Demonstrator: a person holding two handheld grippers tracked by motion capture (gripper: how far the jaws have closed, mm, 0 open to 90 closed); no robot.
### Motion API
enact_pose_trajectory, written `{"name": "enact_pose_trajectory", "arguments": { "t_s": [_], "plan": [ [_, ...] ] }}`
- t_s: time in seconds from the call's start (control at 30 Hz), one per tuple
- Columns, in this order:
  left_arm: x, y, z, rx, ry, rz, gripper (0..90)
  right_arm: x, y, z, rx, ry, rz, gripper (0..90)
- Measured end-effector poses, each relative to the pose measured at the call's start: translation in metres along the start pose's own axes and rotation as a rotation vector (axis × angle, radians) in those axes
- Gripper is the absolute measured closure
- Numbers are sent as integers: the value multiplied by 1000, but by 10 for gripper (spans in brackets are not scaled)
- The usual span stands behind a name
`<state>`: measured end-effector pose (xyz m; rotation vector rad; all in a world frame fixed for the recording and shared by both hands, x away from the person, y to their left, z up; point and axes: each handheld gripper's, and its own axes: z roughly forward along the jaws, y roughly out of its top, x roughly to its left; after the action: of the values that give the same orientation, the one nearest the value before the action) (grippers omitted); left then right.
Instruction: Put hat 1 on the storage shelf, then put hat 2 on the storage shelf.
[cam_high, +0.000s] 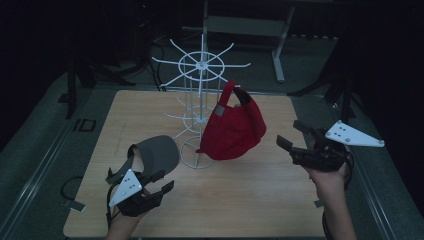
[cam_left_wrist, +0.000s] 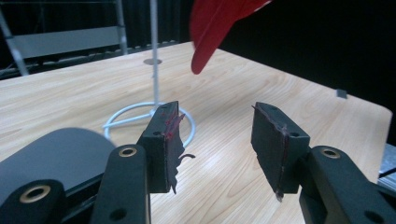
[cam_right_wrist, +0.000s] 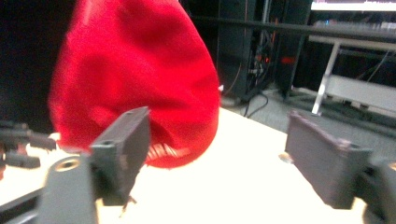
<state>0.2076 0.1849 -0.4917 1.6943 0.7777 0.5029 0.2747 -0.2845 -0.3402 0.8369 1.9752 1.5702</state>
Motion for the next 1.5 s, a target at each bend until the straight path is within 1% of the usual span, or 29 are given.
{"name": "enact_pose_trajectory", "arguments": {
  "t_s": [0.07, 0.1, 0.17, 0.23, 0.27, 0.33, 0.4, 0.47, 0.53, 0.57, 0.6, 0.63, 0.7, 0.73, 0.77, 0.8, 0.87, 0.93, 1.07, 1.1, 1.17, 1.2, 1.27, 1.3, 1.37, 1.4, 1.43, 1.47, 1.5],
  "plan": [
    [4, -3, -5, 4, 17, 7, 524, -4, -14, -3, -2, 18, 28, 147],
    [7, -5, -8, 3, 20, 7, 524, -6, -21, -4, 11, 29, 32, 122],
    [12, -8, -12, 2, 35, 1, 524, -8, -34, -6, 14, 29, 45, 123],
    [18, -11, -18, -2, 52, -11, 524, -10, -44, -5, 40, 36, 42, 121],
    [20, -13, -21, 0, 63, -15, 524, -11, -51, -5, 39, 31, 48, 133],
    [26, -16, -26, 6, 78, -24, 524, -14, -63, -5, 46, 46, 66, 133],
    [32, -21, -33, 13, 108, -33, 524, -14, -75, -6, 40, 24, 60, 139],
    [39, -25, -40, 22, 141, -41, 524, -15, -89, -6, 41, 30, 70, 140],
    [46, -29, -46, 29, 163, -56, 525, -15, -105, -6, 51, 20, 59, 140],
    [52, -32, -50, 36, 192, -60, 524, -15, -110, -5, 55, 17, 55, 139],
    [56, -34, -52, 40, 204, -72, 524, -16, -118, -5, 78, 8, 59, 140],
    [63, -38, -55, 50, 210, -96, 523, -17, -123, -4, 84, -2, 64, 142],
    [71, -43, -58, 74, 238, -110, 484, -19, -135, -4, 93, -3, 72, 142],
    [76, -46, -59, 82, 242, -131, 482, -19, -141, -4, 106, -9, 69, 142],
    [81, -49, -59, 99, 254, -142, 453, -20, -145, -3, 118, -15, 68, 142],
    [85, -52, -59, 111, 278, -146, 431, -21, -149, -3, 126, -13, 66, 144],
    [94, -57, -60, 136, 301, -164, 425, -23, -155, -5, 136, -19, 66, 146],
    [102, -61, -59, 175, 322, -166, 397, -25, -159, -7, 144, -24, 76, 145],
    [113, -67, -58, 220, 367, -168, 374, -28, -163, -11, 150, -35, 91, 148],
    [116, -68, -58, 237, 387, -164, 367, -29, -164, -11, 151, -35, 89, 155],
    [120, -70, -56, 255, 378, -170, 361, -29, -168, -10, 162, -50, 84, 155],
    [122, -71, -54, 268, 384, -172, 346, -29, -170, -10, 166, -48, 81, 155],
    [126, -71, -51, 282, 373, -175, 344, -30, -175, -9, 179, -54, 81, 155],
    [128, -71, -48, 298, 377, -177, 328, -30, -177, -8, 184, -54, 83, 154],
    [129, -71, -46, 305, 375, -177, 313, -32, -182, -8, 190, -58, 92, 154],
    [131, -71, -41, 323, 359, -170, 308, -33, -183, -8, 193, -58, 94, 154],
    [131, -71, -41, 323, 359, -170, 304, -33, -183, -8, 193, -58, 94, 154],
    [132, -71, -37, 351, 355, -158, 304, -34, -185, -9, 197, -58, 98, 154],
    [132, -71, -37, 351, 355, -158, 304, -34, -185, -9, 197, -58, 98, 154]
  ]
}}
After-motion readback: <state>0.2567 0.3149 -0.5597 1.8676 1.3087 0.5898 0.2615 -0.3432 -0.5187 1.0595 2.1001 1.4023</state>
